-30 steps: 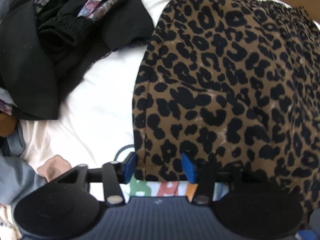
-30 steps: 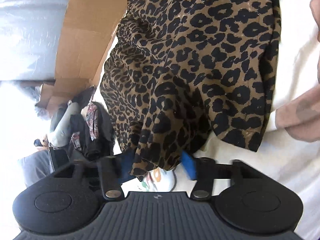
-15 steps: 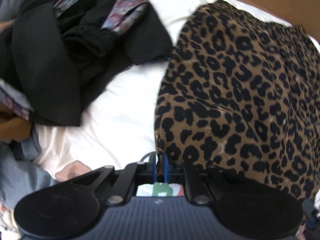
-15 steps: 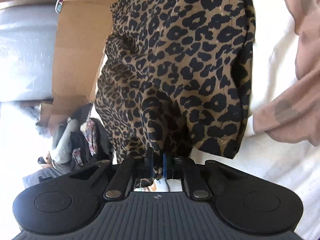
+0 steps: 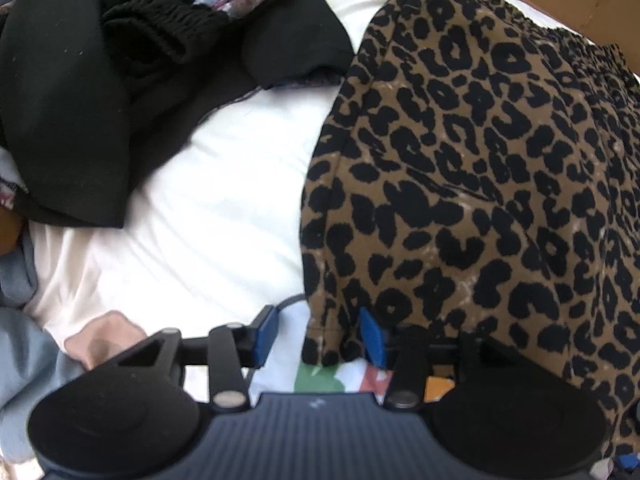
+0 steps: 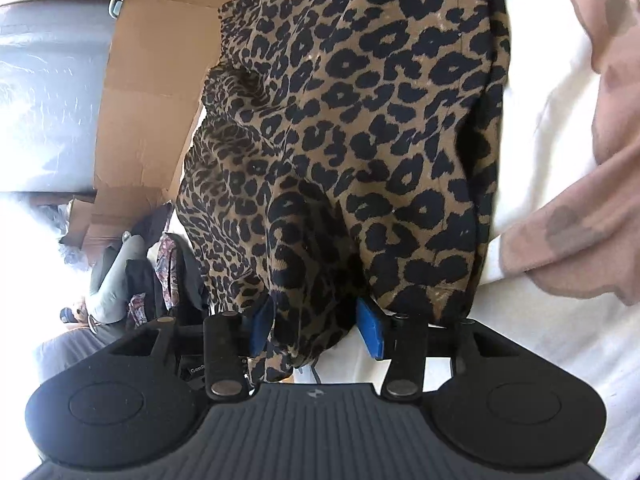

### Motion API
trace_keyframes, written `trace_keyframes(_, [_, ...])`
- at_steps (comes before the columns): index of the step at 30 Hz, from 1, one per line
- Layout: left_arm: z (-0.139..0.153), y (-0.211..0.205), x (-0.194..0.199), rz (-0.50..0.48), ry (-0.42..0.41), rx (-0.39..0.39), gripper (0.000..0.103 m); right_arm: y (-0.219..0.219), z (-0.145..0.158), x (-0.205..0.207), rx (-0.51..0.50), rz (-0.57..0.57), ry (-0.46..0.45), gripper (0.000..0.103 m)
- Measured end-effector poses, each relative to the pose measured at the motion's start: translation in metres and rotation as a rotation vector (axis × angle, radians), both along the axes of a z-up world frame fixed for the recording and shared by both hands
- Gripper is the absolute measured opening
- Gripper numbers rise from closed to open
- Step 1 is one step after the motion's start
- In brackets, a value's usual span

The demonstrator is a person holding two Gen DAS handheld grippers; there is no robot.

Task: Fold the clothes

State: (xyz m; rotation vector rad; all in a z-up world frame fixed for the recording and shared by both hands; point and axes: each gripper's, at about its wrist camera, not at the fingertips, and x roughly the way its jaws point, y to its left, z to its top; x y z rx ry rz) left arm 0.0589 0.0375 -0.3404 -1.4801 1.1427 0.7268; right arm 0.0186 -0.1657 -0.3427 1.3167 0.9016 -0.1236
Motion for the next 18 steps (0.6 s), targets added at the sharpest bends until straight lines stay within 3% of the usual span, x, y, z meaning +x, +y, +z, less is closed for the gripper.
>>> trace_keyframes(1, [0.000, 0.000, -0.001, 0.011, -0.003, -0.004, 0.041, 0.002, 0.000, 0.000, 0.006, -0.001, -0.002, 0.039])
trace_keyframes(2, [0.000, 0.001, -0.003, 0.018, -0.006, -0.006, 0.031, 0.003, -0.001, 0.001, 0.013, 0.001, -0.005, 0.022])
trace_keyframes(3, [0.001, 0.001, -0.004, 0.017, -0.007, -0.006, 0.018, 0.004, -0.001, 0.001, 0.018, 0.005, -0.008, 0.011])
trace_keyframes(4, [0.001, 0.002, -0.005, 0.016, -0.009, -0.006, 0.012, 0.005, 0.000, 0.001, 0.016, 0.006, -0.008, 0.008])
trace_keyframes(8, [0.009, 0.004, -0.007, -0.009, 0.000, -0.026, 0.008, 0.006, 0.003, -0.003, 0.039, -0.024, -0.006, 0.003])
trace_keyframes(18, [0.039, 0.020, -0.026, -0.075, 0.072, -0.047, 0.007, 0.005, 0.022, -0.010, 0.062, -0.064, 0.013, 0.003])
